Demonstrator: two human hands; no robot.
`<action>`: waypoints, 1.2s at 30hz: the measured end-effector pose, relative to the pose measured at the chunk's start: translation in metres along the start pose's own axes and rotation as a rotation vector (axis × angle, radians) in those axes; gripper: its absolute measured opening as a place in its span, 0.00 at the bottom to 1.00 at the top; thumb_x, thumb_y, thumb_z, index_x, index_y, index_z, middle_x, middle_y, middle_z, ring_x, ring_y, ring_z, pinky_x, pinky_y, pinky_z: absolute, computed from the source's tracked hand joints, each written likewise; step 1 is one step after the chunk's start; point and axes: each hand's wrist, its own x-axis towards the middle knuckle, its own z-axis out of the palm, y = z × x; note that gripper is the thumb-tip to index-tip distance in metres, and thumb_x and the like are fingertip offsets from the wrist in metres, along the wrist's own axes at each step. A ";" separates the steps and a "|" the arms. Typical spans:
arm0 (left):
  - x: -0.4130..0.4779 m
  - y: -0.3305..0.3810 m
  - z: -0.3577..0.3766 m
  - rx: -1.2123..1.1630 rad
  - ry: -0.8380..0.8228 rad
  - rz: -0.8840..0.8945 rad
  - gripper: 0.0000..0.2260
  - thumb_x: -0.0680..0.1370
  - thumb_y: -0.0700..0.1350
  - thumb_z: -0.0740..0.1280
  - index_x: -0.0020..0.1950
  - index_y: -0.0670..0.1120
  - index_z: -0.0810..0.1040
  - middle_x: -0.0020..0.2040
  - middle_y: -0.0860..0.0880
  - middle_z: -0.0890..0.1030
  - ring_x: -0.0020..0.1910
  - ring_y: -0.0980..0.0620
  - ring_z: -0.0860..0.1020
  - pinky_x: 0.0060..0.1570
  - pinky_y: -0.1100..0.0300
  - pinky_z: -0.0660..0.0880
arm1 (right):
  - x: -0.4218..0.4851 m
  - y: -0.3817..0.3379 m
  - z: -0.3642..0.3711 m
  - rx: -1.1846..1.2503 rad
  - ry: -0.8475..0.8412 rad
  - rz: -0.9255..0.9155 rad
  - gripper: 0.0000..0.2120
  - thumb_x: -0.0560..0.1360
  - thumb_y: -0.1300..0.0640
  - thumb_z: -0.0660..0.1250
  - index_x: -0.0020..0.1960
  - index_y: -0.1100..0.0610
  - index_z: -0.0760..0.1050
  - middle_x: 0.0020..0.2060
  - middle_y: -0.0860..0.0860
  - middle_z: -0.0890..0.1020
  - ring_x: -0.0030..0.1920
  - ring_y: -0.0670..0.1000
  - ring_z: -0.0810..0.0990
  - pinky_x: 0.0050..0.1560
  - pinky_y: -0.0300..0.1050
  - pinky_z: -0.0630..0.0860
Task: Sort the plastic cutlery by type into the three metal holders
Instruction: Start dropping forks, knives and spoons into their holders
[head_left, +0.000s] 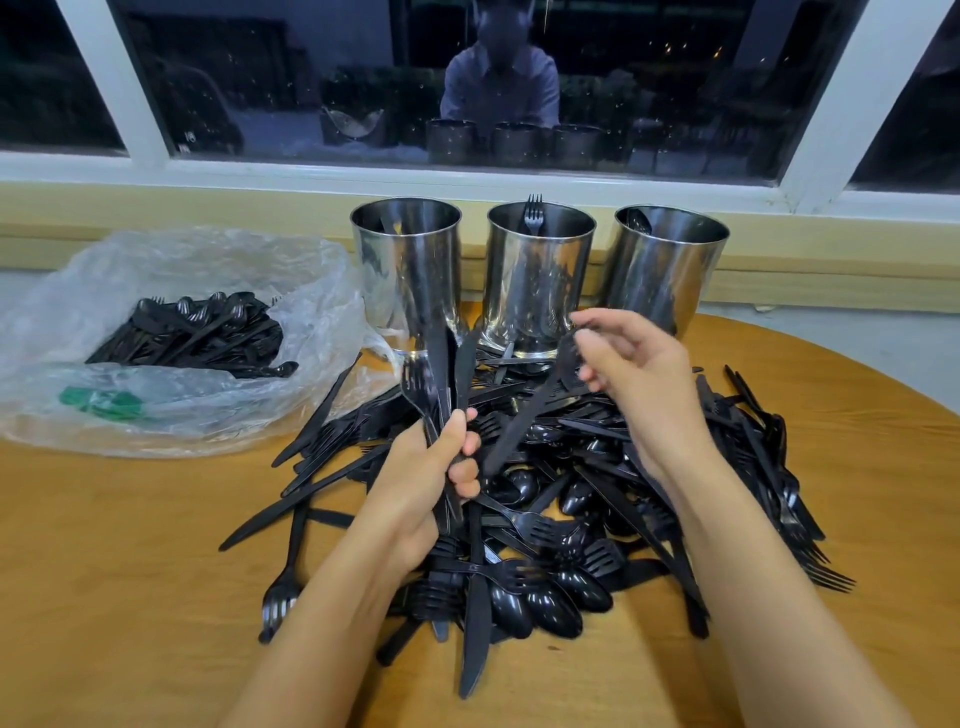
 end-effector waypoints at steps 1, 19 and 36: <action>-0.001 0.000 0.001 0.064 0.000 -0.006 0.12 0.83 0.48 0.59 0.59 0.42 0.74 0.32 0.52 0.69 0.25 0.58 0.63 0.24 0.67 0.64 | -0.002 -0.004 0.005 -0.041 -0.087 -0.008 0.08 0.76 0.63 0.67 0.52 0.53 0.79 0.34 0.46 0.80 0.33 0.42 0.77 0.37 0.34 0.75; -0.001 0.002 -0.001 0.121 -0.046 0.071 0.09 0.83 0.46 0.60 0.55 0.41 0.74 0.31 0.52 0.70 0.27 0.56 0.65 0.26 0.65 0.66 | 0.004 0.004 0.036 -0.230 -0.047 -0.282 0.11 0.74 0.60 0.72 0.56 0.52 0.81 0.38 0.46 0.76 0.34 0.44 0.68 0.39 0.33 0.68; 0.004 0.001 -0.007 0.050 0.122 0.129 0.09 0.83 0.48 0.61 0.53 0.43 0.75 0.33 0.51 0.69 0.26 0.57 0.63 0.25 0.66 0.65 | -0.026 0.058 0.003 -1.135 -0.267 -0.117 0.10 0.79 0.49 0.64 0.59 0.45 0.79 0.55 0.42 0.77 0.59 0.48 0.68 0.45 0.42 0.70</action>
